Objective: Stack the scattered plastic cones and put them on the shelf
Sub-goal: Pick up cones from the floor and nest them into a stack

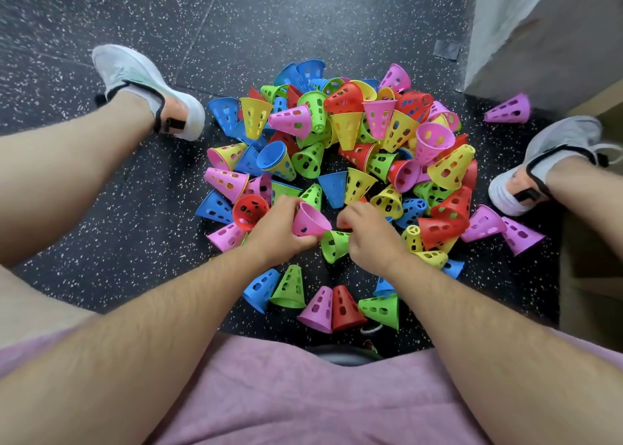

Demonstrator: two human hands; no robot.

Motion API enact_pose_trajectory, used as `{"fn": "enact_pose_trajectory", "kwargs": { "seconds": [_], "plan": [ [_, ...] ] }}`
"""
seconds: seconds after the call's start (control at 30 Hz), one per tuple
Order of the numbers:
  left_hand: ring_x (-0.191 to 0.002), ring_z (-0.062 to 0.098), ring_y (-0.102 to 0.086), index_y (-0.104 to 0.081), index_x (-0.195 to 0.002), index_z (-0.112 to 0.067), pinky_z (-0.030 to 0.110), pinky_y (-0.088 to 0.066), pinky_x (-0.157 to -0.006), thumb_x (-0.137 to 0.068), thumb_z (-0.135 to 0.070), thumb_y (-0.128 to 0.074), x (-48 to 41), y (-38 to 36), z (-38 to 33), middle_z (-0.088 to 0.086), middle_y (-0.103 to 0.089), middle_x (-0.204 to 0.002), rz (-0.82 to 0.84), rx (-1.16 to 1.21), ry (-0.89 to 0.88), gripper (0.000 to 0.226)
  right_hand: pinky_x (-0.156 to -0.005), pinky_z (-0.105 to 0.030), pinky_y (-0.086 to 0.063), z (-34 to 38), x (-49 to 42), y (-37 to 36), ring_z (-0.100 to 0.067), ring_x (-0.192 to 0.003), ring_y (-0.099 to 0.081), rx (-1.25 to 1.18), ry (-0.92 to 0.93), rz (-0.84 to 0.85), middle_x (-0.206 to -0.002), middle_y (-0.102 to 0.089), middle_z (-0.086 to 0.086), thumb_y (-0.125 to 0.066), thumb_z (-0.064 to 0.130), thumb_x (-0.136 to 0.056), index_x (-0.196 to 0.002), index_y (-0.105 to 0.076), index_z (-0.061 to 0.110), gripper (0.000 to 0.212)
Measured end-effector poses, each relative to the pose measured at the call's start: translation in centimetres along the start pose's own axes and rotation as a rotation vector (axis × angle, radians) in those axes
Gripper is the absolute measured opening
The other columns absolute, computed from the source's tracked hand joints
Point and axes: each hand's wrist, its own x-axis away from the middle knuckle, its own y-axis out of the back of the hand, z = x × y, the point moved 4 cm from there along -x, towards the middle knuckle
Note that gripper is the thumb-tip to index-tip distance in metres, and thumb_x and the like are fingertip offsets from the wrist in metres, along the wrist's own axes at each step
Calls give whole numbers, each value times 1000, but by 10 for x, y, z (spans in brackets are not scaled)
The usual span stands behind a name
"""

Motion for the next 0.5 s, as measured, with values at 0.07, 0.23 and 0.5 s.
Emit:
{"fn": "enact_pose_trajectory", "kwargs": {
  "seconds": [0.07,0.23,0.5],
  "plan": [
    [-106,16,-58,-49,-133,-16,34,-55,-91,-82,-41,-84,-1,1,6,0,-50,-123,4,6,18,67,-104,-41,-41,-6,10,-9,-20,-120,-41,185,108,149,-129,-50,2,-54,1,-83,-122,-59,22,45],
    [-105,16,-59,-49,-133,-16,32,-56,-89,-82,-38,-84,-6,2,3,-1,-51,-123,7,4,24,66,-115,-39,-30,2,9,-19,-24,-140,-28,312,182,273,-158,-27,-4,-54,14,-91,-147,-41,33,60],
    [-103,13,-64,-45,-140,-14,20,-52,-77,-80,-37,-84,-7,-6,14,-1,-62,-122,-12,45,77,75,-99,-39,-43,4,-1,-23,-25,-116,-50,278,214,197,-126,-56,-1,-64,13,-92,-120,-54,17,30]
  ]
}}
